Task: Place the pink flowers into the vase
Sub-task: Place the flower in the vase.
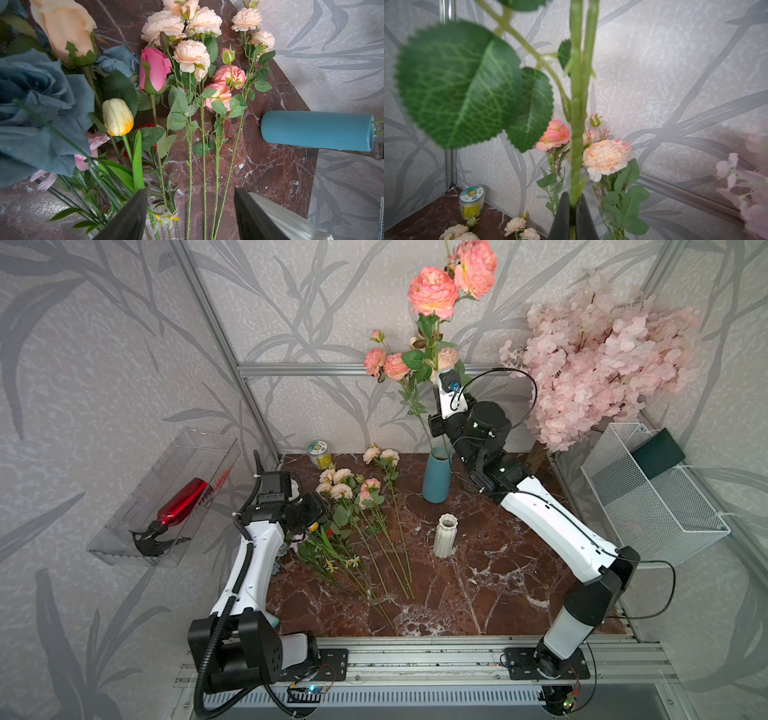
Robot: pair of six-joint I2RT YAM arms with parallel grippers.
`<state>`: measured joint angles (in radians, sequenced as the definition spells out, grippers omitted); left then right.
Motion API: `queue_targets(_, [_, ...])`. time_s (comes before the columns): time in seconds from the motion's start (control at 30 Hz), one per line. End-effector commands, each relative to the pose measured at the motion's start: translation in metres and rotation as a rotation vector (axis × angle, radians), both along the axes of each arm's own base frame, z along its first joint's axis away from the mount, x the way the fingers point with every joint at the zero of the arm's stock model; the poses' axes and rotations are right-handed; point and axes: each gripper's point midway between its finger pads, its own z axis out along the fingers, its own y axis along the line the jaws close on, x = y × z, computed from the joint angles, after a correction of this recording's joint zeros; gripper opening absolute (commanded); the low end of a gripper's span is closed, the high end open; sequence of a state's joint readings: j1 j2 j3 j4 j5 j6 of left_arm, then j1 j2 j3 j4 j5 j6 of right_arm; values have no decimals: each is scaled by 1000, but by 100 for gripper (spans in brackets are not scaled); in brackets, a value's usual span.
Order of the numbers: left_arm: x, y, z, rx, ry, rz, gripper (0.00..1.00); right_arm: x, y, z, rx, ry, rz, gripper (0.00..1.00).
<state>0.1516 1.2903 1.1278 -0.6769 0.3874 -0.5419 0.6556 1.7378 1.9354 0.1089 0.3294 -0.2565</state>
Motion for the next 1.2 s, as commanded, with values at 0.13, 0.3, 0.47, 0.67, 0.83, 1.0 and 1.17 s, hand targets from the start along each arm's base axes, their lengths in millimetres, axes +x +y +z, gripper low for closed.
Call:
queue_targets(0.13, [0,1,2,-5,-12,0,67,18,-26,17,123,9,-3,0])
queue_targets(0.3, [1,0,2,-23,-17,-4,67,29,-36,7,172,66,15,0])
queue_targets(0.47, [1,0,2,-27,-19,-3,67,37,-43,-3,188,100,6,0])
queue_targets(0.67, [0,1,1,-24,-16,2,67,41,-50,-9,218,125,15,0])
queue_targets(0.83, [0,1,1,-24,-17,1,67,44,-50,-12,222,135,18,0])
queue_targets(1.0, [0,1,2,-24,-19,0,67,58,-48,-23,212,164,11,0])
queue_targets(1.17, [0,1,2,-25,-19,1,67,74,-48,-40,206,198,3,0])
